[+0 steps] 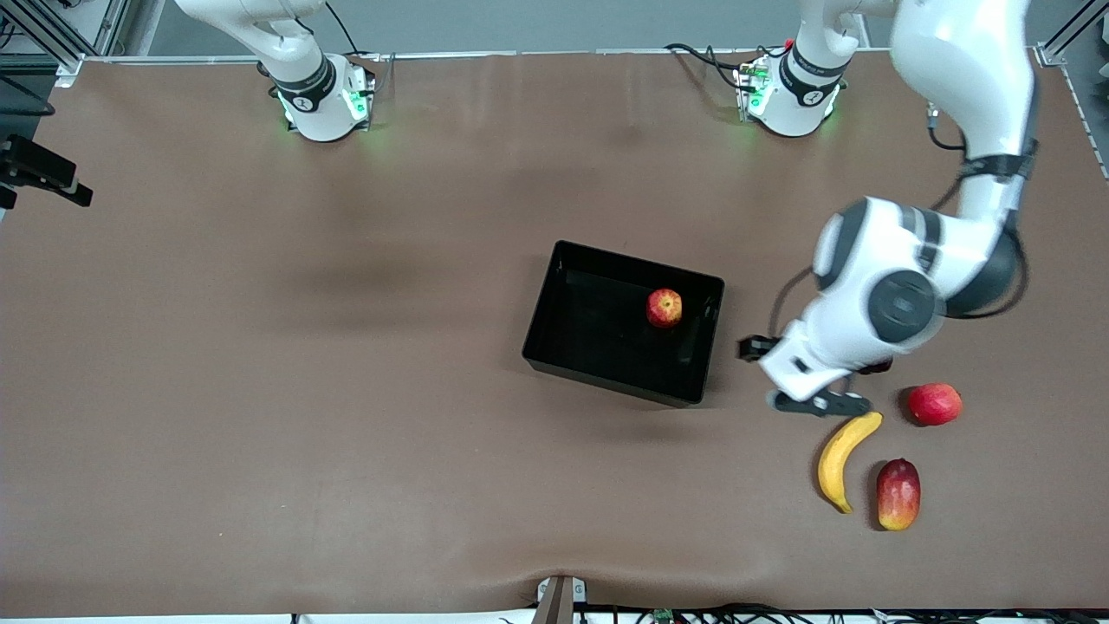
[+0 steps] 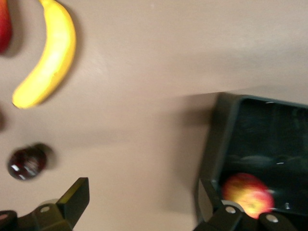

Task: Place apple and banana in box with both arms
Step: 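Move the left gripper down to the yellow banana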

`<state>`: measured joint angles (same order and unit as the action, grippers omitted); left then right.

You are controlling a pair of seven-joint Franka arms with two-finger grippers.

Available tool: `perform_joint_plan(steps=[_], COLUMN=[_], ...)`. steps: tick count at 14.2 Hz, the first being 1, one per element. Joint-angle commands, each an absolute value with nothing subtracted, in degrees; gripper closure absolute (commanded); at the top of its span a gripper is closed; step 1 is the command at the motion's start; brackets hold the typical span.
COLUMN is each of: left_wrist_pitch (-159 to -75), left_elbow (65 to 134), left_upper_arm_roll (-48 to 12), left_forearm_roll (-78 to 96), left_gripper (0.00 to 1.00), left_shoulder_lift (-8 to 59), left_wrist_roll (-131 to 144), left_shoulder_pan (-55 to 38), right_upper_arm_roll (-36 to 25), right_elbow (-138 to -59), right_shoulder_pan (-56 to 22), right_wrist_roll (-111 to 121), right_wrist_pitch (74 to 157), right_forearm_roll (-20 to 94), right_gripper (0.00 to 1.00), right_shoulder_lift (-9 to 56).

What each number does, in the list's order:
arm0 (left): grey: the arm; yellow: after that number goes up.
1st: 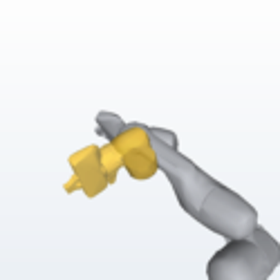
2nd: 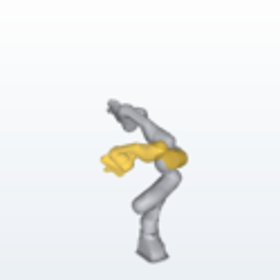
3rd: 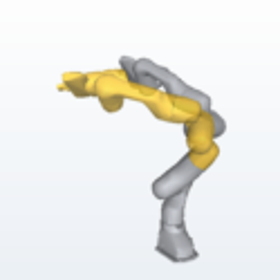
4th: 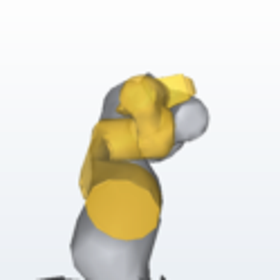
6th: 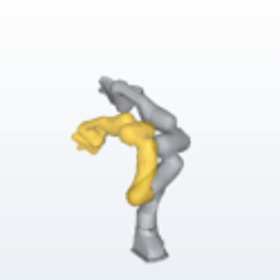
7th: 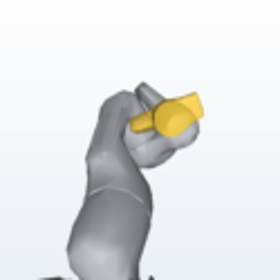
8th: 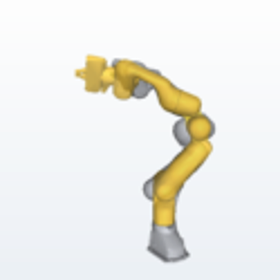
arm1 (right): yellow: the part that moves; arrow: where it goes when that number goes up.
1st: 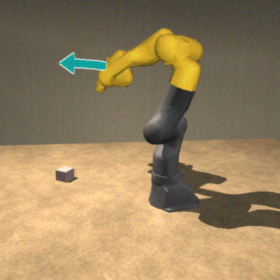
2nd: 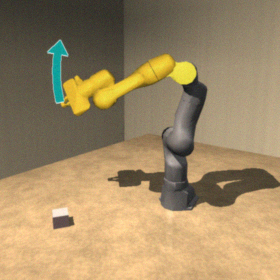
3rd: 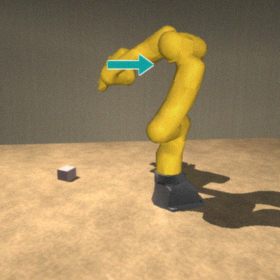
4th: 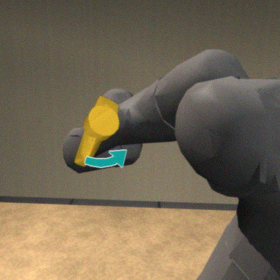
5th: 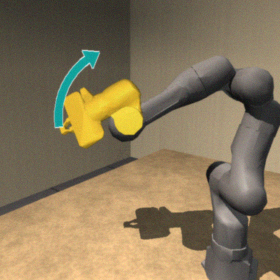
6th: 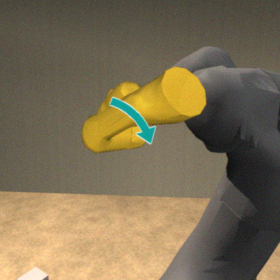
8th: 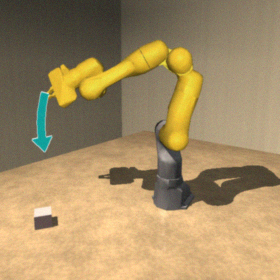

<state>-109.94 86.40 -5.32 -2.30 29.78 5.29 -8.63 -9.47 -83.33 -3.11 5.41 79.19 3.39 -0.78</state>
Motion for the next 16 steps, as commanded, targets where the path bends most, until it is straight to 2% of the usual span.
perform_joint_plan(steps=[1,8,14,15,16], left_wrist_pitch=[-116.3,-133.9,-141.0,-141.2,-141.2], left_elbow=[85.8,85.5,85.4,85.4,85.4], left_upper_arm_roll=[-5.7,-5.7,-3.8,-3.8,-3.8], left_forearm_roll=[-3.2,-3.1,-2.9,-2.9,-3.0], left_gripper=[0.0,0.0,0.03,0.13,0.37], left_shoulder_lift=[33.6,43.2,47.0,47.5,47.5], left_wrist_roll=[-4.5,-25.4,-36.6,-36.7,-36.8], left_shoulder_pan=[-5.3,1.1,1.5,1.5,1.5], right_upper_arm_roll=[-9.2,-9.2,-9.2,-9.2,-9.2], right_elbow=[-82.5,-84.4,-84.3,-84.3,-84.3], right_shoulder_pan=[-3.4,-3.6,-3.6,-3.6,-3.6], right_wrist_roll=[4.0,4.7,4.7,4.7,4.6], right_wrist_pitch=[77.2,78.5,78.4,78.3,78.2], right_forearm_roll=[-0.4,-1.8,-1.1,-1.1,-1.1], right_gripper=[0.0,0.0,0.0,0.0,0.0], right_shoulder_lift=[-0.1,-0.9,-0.9,-0.9,-0.9])
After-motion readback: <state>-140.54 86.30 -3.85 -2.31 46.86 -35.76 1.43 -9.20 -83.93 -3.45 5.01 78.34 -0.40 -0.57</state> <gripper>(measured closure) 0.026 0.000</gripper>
